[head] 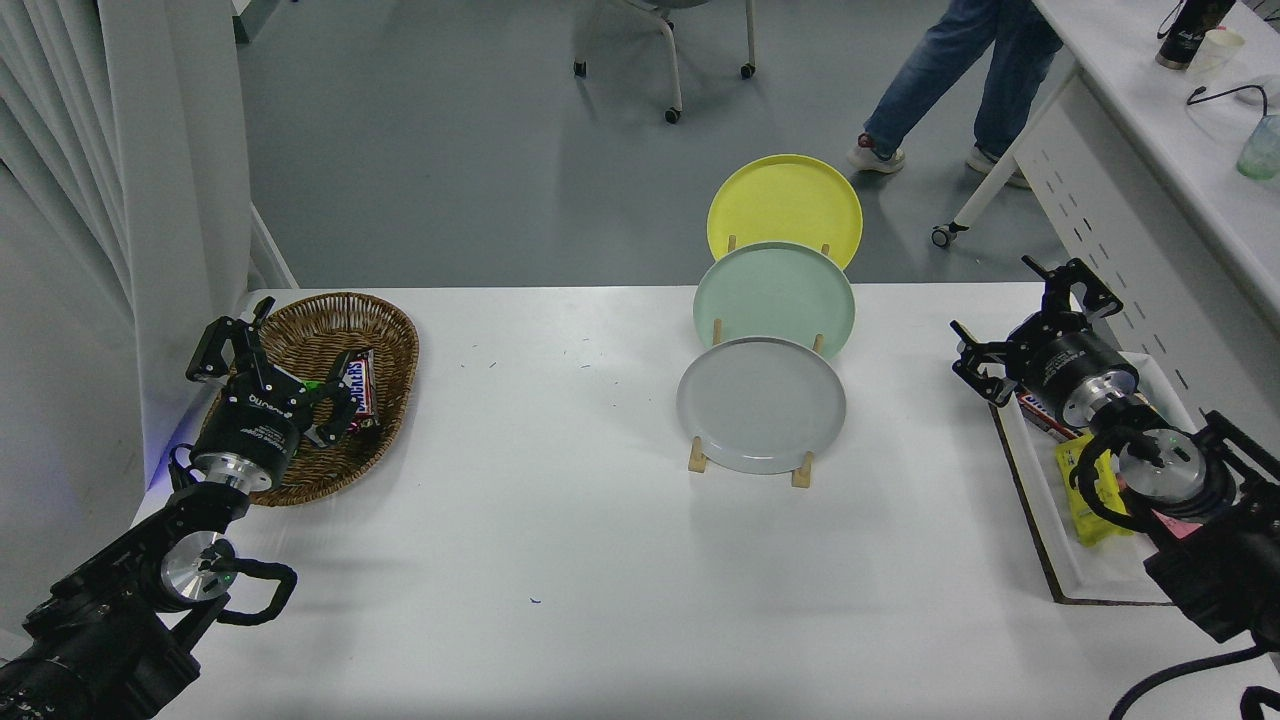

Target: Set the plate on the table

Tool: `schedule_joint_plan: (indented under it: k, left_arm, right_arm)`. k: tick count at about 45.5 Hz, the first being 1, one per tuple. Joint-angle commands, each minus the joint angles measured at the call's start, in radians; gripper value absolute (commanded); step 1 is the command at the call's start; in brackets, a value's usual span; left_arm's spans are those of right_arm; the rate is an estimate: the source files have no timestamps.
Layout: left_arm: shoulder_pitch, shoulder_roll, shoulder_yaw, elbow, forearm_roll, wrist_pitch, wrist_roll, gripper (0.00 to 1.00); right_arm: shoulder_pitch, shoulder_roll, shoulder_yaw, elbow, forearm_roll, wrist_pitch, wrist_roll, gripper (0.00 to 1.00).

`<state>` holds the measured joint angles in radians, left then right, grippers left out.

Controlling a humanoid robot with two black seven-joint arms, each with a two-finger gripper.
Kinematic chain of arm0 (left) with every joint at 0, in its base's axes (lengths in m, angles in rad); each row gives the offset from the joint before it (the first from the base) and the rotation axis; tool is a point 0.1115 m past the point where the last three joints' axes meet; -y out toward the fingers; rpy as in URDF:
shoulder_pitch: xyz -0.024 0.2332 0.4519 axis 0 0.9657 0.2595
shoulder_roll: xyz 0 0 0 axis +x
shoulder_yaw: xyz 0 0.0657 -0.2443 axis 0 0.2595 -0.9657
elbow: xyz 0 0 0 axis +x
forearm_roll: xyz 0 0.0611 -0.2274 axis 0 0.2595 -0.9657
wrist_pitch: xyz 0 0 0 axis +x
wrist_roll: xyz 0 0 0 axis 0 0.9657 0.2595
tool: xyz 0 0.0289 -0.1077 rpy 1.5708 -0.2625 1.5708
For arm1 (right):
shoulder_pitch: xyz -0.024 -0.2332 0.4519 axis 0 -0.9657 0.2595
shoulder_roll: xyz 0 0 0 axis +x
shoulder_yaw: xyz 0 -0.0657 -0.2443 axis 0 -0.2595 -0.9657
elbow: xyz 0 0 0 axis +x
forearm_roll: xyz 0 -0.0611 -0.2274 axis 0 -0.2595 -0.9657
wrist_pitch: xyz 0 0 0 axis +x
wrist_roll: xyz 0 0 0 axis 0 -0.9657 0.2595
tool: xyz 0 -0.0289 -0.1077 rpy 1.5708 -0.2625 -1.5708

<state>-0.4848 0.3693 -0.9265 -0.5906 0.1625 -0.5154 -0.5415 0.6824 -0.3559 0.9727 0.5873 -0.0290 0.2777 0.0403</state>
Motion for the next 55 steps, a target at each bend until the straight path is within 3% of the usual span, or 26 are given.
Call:
schedule_joint_plan:
  k: [1, 55]
  left_arm:
    - [0.0, -0.001, 0.0, 0.0, 0.0, 0.0, 0.0, 0.98]
    - [0.0, 0.0, 0.0, -0.001, 0.0, 0.0, 0.002, 0.98]
  right_arm:
    - [0.002, 0.0, 0.0, 0.002, 0.0, 0.0, 0.0, 0.99]
    - [-0.007, 0.002, 0.0, 0.005, -0.008, -0.003, 0.0, 0.99]
